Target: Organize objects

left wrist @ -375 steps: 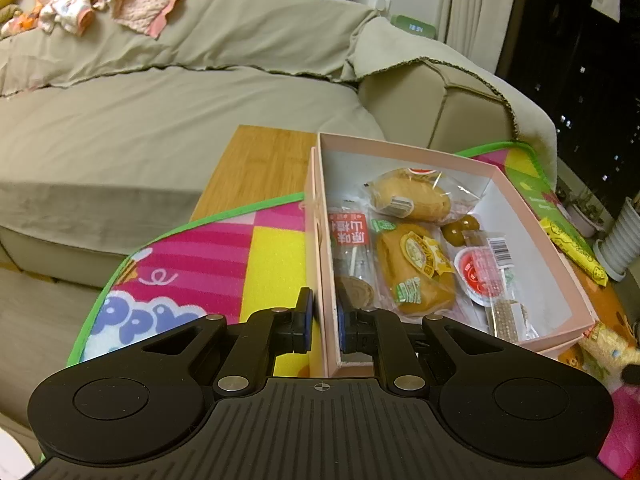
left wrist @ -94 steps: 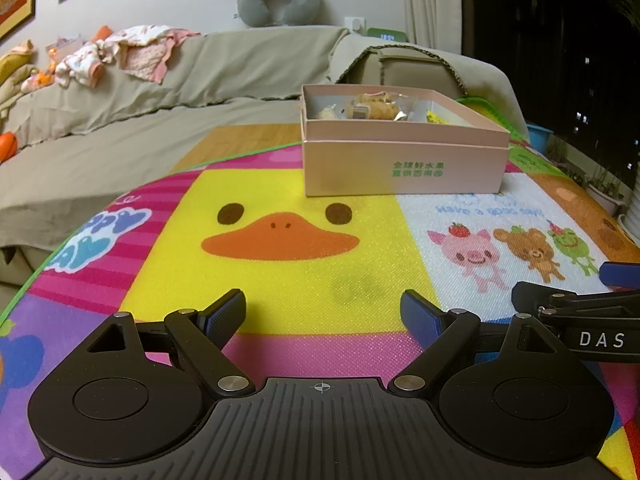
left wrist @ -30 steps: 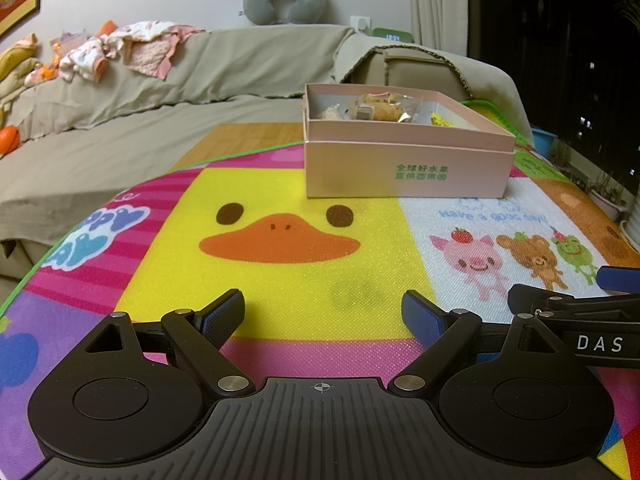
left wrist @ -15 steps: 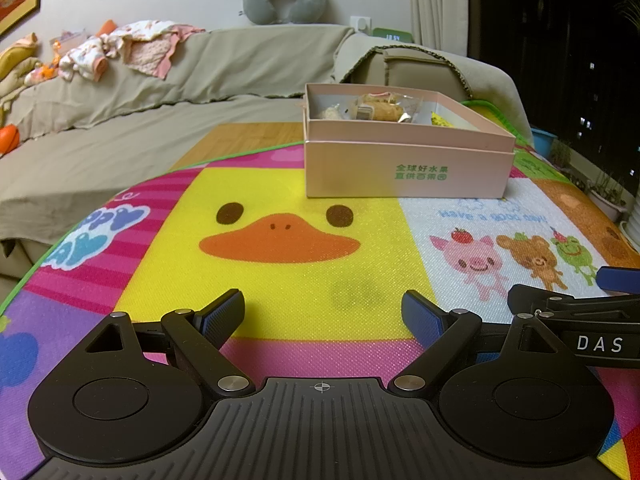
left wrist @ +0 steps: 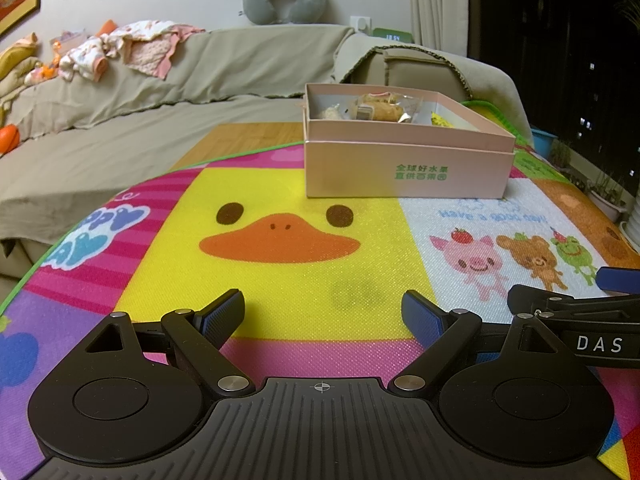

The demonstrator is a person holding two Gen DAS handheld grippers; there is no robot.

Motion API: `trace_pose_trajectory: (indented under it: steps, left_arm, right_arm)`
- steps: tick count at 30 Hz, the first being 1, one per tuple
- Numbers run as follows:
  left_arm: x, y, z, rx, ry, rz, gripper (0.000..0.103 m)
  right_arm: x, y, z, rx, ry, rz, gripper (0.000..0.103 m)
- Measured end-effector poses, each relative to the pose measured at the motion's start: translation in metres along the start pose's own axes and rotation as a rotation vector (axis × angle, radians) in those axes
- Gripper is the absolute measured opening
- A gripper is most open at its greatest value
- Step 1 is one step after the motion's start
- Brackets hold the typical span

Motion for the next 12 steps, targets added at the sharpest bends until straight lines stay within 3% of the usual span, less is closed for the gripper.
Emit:
trace_pose_trajectory:
  steps: [12]
  left_arm:
    - [-0.0002,0.0,0.0003,0.006,-0.01,0.001,0.091]
  right_arm:
    - [0.0004,-0.0003,0.0,0.0,0.0,0.0,0.103]
Point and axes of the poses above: each gripper's, at about its wrist camera, not at the fingertips, and x roughly against the way its jaws point, z to its left, y to its top, the point moved 5 cm from there along -x, roughly the way its jaws point, and after that the axes turned 14 degrees about y, right-handed, at the moved point
